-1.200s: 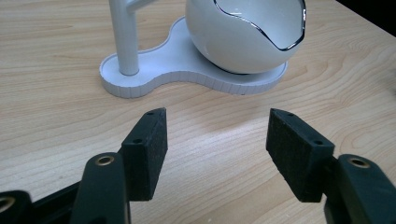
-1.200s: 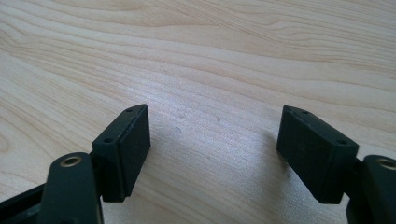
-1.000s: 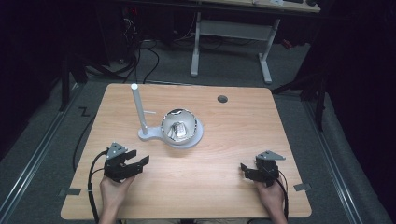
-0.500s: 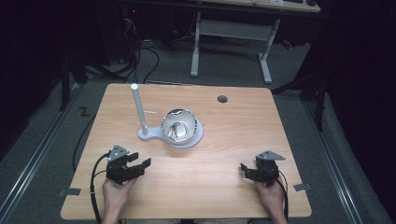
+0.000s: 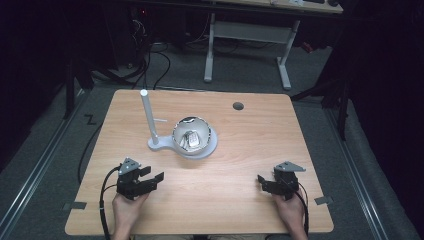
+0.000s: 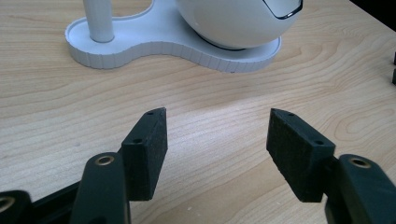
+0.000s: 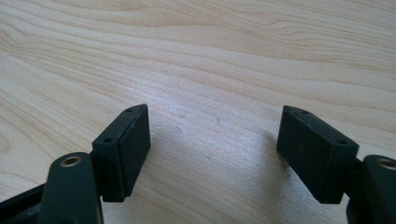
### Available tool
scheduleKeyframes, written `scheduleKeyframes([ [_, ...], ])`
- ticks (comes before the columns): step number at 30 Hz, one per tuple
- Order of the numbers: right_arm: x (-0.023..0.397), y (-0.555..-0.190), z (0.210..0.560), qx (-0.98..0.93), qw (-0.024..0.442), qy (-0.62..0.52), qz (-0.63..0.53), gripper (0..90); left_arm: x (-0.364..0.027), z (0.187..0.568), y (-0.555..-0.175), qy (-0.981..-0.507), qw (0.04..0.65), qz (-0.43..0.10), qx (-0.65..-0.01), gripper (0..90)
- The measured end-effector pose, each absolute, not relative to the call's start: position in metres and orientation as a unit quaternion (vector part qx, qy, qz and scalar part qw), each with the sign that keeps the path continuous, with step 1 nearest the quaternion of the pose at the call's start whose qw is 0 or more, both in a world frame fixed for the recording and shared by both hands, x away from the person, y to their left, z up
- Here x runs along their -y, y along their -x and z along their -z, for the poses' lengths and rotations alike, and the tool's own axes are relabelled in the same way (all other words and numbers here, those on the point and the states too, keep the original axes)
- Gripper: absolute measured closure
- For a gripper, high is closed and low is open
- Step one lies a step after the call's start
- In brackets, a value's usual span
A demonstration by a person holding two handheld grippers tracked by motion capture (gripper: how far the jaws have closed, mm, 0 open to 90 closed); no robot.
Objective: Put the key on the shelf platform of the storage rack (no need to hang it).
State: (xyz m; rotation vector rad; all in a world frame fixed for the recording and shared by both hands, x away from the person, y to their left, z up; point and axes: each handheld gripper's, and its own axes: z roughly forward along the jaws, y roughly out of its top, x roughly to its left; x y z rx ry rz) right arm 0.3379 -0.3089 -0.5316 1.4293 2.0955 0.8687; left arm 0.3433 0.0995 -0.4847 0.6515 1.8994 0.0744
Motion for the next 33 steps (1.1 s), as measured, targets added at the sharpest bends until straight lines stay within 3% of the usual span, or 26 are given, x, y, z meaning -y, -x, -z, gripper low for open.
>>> scheduleKeyframes([
  [33,0.309,-0.338,0.532,-0.761,0.229,-0.518,-0.315,26.1,-0.084,0.505,-0.344,-0.294,0.521,-0.037,-0.801,38.7],
])
